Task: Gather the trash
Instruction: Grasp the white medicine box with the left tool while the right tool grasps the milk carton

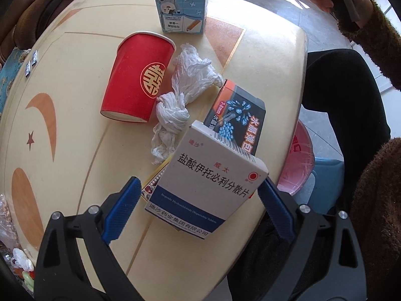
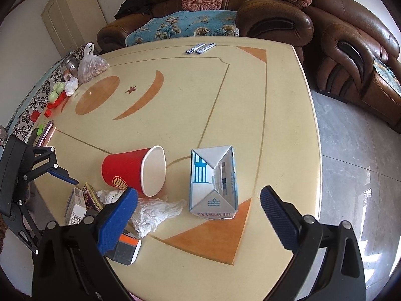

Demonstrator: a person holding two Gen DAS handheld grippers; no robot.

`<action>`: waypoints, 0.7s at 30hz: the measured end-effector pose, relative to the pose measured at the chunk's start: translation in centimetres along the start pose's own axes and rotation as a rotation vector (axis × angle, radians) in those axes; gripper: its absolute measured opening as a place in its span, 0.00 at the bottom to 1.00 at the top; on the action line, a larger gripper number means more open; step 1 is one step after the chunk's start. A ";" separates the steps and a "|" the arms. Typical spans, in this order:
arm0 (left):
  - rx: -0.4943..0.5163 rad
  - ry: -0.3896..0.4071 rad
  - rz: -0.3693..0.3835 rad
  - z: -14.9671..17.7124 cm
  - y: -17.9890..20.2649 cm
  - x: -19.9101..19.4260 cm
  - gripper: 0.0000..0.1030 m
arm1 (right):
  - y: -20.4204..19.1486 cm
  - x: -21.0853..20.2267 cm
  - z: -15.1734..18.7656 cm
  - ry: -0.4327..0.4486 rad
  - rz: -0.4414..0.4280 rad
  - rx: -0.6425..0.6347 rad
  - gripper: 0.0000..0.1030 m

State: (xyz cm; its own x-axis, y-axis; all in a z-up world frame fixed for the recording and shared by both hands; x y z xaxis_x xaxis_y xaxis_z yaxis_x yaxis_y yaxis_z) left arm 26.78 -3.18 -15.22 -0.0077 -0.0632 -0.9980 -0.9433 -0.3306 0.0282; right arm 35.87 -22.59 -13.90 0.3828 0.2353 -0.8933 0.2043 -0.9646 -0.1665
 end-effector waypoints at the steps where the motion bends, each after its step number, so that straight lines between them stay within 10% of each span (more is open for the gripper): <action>1: 0.002 -0.002 0.002 0.0 -0.1 0.2 0.89 | 0.1 0.3 0.0 -0.002 0.001 0.000 0.93; 10: -0.008 -0.010 0.035 -0.1 -0.6 1.6 0.89 | 0.0 2.7 -0.3 -0.004 0.047 -0.030 0.92; 21: -0.002 0.003 0.055 0.3 -0.5 1.6 0.78 | 0.2 4.6 -0.2 -0.028 0.114 -0.058 0.52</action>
State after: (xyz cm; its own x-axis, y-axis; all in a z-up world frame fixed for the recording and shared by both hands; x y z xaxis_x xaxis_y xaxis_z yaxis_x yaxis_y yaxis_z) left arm 27.19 -2.85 -16.81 -0.0586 -0.0841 -0.9947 -0.9408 -0.3285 0.0832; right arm 37.91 -21.69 -17.99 0.3818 0.1207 -0.9163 0.2131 -0.9762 -0.0398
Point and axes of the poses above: each gripper's, at about its wrist camera, not at the fingertips, and x roughly the way its jaws point, y to its right, z to its underside, the point moved 4 cm from there along x, roughly the way its jaws point, and after that the axes turned 7 degrees about -y, right-handed, at the moved point
